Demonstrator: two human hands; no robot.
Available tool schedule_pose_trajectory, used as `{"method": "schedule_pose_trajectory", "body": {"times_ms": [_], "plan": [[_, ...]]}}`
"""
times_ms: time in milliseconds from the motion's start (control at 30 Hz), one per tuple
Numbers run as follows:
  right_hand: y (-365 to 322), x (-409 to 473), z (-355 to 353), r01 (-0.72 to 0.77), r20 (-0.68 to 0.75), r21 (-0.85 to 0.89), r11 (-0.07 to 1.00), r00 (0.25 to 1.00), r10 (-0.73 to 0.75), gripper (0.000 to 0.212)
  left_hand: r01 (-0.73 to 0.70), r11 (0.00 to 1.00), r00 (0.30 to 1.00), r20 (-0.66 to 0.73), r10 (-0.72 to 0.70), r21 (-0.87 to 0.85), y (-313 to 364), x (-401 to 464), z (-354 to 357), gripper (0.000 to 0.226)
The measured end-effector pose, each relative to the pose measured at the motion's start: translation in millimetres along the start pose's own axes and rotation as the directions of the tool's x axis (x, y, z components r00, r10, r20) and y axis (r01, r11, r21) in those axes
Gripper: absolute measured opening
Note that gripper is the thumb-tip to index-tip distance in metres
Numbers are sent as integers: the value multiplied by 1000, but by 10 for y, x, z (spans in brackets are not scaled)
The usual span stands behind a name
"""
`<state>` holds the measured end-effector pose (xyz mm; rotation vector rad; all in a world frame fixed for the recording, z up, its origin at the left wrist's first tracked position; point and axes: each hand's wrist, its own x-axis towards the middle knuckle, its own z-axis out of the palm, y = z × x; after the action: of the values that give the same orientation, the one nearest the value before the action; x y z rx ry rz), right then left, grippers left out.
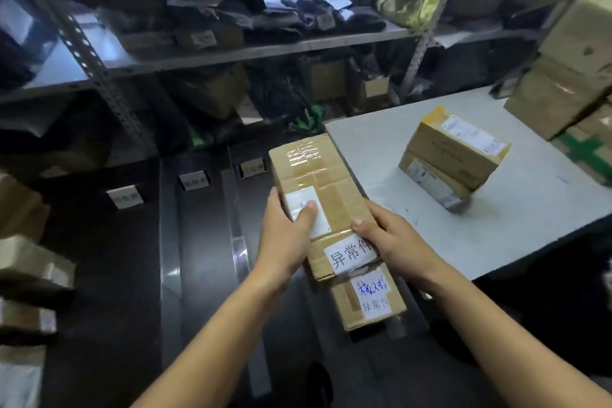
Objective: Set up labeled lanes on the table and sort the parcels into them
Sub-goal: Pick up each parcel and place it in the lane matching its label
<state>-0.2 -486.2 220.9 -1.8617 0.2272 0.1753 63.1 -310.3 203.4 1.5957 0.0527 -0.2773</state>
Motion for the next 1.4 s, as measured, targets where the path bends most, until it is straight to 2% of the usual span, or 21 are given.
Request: {"method": "schedule_pose_trajectory", "body": {"times_ms": [100,233,367,633,800,933,1100,1200,1400], "plan": [[364,-11,-227,-111,5,-15,994,994,111,46,67,997,997,45,-68,31,-286,21,341,28],[771,-18,-389,-207,33,-109,972,977,212,34,193,981,978,75,-194,30,-677,-36,686,34],[1117,-37,-469,-291,56,-172,941,951,305,48,231,972,971,62,-233,36,-972,-128,868,35],[1230,13,-473,-293,123,-194,936,939,320,68,236,970,972,-5,-236,61,-1127,-220,926,50],[1280,96,-498,-294,99,-196,936,943,317,59,227,971,974,-11,-227,78,-1128,-169,905,56],[1149,193,-451,-236,-15,-255,938,971,240,62,205,977,979,-7,-205,63,-1125,-100,853,47],[798,372,-369,-77,-115,-408,910,993,32,65,111,981,994,-38,-106,158,-927,39,732,73],[551,481,-261,18,-118,-445,895,990,-78,65,30,978,996,-83,-13,207,-698,143,593,80],[-145,683,265,243,-38,-415,877,958,-284,61,-146,951,960,-194,203,274,-138,248,-78,68]]}}
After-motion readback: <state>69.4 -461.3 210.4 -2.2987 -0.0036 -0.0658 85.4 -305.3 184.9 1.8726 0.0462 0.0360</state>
